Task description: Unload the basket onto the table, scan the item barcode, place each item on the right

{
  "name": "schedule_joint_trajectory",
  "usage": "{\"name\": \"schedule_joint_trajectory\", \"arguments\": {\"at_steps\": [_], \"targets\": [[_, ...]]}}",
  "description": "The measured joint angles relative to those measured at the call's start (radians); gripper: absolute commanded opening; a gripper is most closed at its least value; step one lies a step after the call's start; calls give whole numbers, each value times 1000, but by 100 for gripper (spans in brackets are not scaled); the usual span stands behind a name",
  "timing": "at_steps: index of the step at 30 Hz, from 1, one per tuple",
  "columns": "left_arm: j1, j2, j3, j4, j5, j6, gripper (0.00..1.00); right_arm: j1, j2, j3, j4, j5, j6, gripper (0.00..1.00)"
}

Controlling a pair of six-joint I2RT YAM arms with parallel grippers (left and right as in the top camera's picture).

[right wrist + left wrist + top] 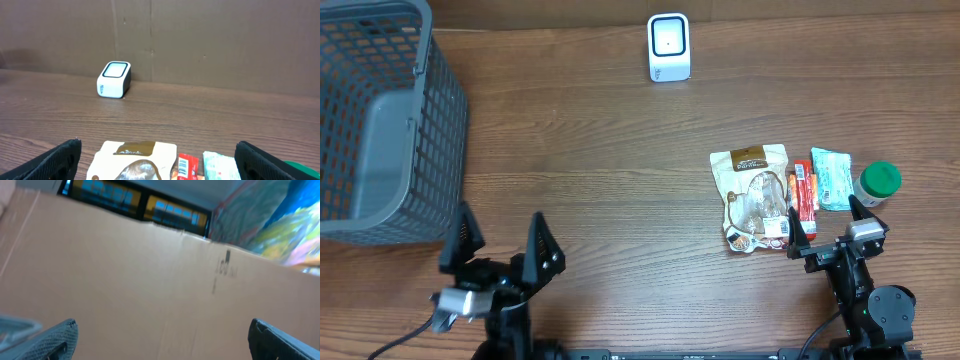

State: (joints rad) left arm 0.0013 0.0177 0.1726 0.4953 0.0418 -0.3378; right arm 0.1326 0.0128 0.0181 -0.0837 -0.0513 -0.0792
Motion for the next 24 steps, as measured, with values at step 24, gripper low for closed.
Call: {"name": "schedule_joint_trajectory", "arguments": {"at_steps": [24], "targets": [[2, -5, -164, -571, -82, -52, 100, 0, 0, 0, 0, 0, 1, 100]]}}
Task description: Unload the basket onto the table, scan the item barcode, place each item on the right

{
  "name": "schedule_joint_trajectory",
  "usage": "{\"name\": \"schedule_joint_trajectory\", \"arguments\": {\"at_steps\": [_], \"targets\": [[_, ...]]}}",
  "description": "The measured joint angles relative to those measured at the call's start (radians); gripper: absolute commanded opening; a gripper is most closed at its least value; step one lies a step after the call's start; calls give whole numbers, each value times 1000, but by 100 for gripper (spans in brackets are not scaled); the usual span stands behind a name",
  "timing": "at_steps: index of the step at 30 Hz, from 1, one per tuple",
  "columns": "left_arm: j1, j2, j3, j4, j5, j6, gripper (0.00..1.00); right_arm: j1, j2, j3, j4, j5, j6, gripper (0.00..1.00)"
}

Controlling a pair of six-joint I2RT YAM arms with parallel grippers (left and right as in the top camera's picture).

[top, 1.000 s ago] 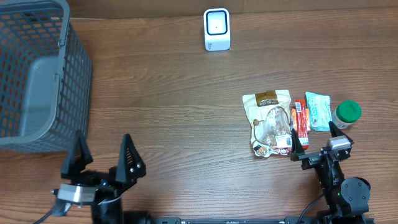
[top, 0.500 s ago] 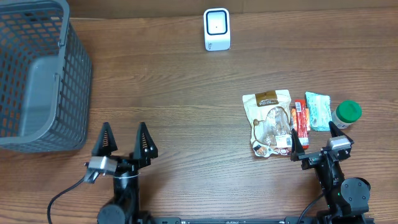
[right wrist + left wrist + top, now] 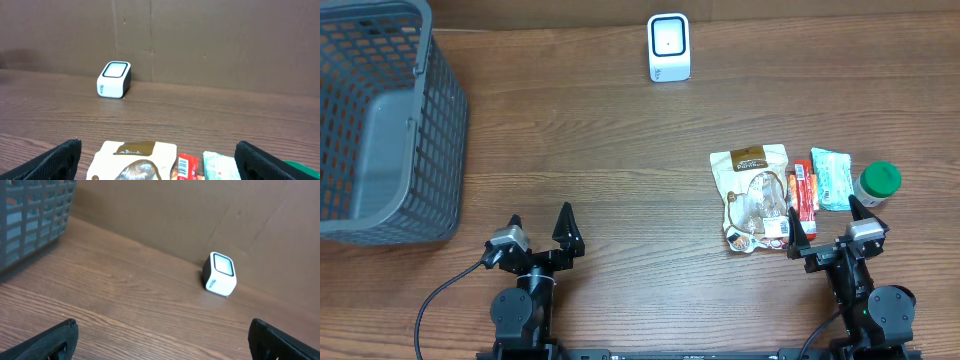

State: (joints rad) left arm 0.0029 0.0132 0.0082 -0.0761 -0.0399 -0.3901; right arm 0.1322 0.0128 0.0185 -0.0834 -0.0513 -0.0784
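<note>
A white barcode scanner point(image 3: 669, 47) stands at the far middle of the table, also in the left wrist view as the scanner point(image 3: 219, 274) and in the right wrist view as the scanner point(image 3: 114, 79). The items lie at the right: a beige snack pouch point(image 3: 751, 197), a red packet point(image 3: 804, 188), a teal packet point(image 3: 833, 178) and a green-capped jar point(image 3: 878, 184). My right gripper point(image 3: 826, 228) is open just in front of the pouch point(image 3: 135, 160). My left gripper point(image 3: 538, 226) is open near the front edge, empty, facing the scanner.
A large grey mesh basket point(image 3: 382, 120) fills the far left corner; its wall shows as the basket point(image 3: 30, 217) in the left wrist view. A brown cardboard wall point(image 3: 210, 40) backs the table behind the scanner.
My left gripper sat further left and pointed upward at the cardboard wall; now it is level, a little further right, and looks across the table at the scanner. The right arm has not moved.
</note>
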Motion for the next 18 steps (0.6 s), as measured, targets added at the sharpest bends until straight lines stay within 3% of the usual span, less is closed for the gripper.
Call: {"name": "schedule_joint_trajectory", "arguments": {"at_steps": [8, 18], "targets": [[0, 0, 0, -1, 9, 134, 100, 0, 0, 0, 0, 0, 0, 100], [0, 0, 0, -2, 18, 163, 100, 0, 0, 0, 0, 0, 0, 100]]}}
